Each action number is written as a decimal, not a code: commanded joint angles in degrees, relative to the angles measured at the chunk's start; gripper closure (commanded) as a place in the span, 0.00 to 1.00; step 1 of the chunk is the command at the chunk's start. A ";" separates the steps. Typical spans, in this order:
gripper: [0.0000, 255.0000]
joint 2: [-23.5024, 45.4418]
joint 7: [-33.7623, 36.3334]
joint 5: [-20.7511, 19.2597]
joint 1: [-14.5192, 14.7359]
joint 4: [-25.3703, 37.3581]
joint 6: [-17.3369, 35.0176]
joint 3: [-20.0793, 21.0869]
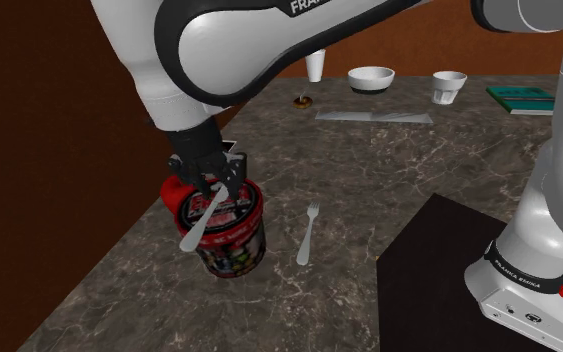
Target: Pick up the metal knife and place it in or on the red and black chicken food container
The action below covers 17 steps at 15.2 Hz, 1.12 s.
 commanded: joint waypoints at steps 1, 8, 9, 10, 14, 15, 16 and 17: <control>0.00 0.20 -0.01 -0.02 0.03 -0.02 -0.08 -0.01; 0.00 0.50 -0.19 0.01 1.02 6.08 -5.90 0.30; 0.00 0.79 -0.21 -0.11 1.37 7.97 -7.54 0.36; 0.00 0.79 -0.21 -0.11 1.38 7.97 -7.54 0.35; 0.00 0.79 -0.21 -0.11 1.38 7.97 -7.54 0.36; 0.00 0.79 -0.21 -0.11 1.38 7.97 -7.54 0.36; 0.00 0.79 -0.21 -0.11 1.38 7.97 -7.54 0.36; 0.00 0.79 -0.21 -0.11 1.38 7.96 -7.52 0.36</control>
